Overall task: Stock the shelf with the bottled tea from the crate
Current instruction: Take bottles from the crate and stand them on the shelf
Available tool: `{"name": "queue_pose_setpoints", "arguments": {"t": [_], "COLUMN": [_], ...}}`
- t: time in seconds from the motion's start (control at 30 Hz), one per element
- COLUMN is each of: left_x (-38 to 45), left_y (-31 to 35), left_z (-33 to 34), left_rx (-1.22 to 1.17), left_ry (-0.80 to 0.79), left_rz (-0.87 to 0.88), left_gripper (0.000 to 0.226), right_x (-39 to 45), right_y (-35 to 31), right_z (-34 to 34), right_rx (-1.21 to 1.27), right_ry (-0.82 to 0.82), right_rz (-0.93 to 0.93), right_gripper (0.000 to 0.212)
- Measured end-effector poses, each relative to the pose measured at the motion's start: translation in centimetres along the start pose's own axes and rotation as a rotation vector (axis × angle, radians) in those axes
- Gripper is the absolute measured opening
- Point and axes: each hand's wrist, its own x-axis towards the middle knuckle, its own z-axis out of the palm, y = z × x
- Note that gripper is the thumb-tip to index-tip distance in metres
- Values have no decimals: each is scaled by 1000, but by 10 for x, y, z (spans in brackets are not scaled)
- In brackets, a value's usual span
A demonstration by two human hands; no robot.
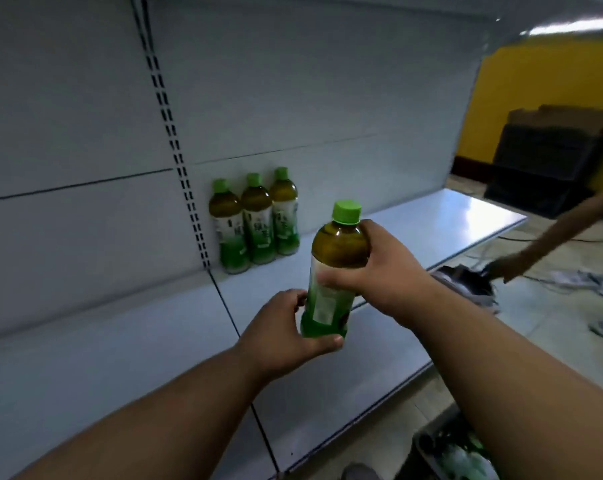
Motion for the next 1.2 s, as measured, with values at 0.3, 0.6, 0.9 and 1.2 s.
{"name": "queue_pose_setpoints", "arguments": {"t": [0.3, 0.6, 0.9, 1.2], "left_x": [120, 168, 169, 168], "left_y": [-58, -74, -76, -77], "left_z": [27, 74, 70, 72], "left_rx": [196, 508, 593, 570], "left_ry": [33, 174, 71, 81], "left_rz": [-196, -228, -288, -314], "left_gripper": [118, 112, 106, 108], "right_x": [133, 189, 202, 263], "right_y": [64, 112, 147, 144], "right_z": [6, 21, 45, 65], "right_rx": [-181, -104, -254, -301], "right_ry": [5, 129, 172, 198], "right_rz": [-5, -16, 4, 13], "right_gripper": [60, 69, 50, 54]}}
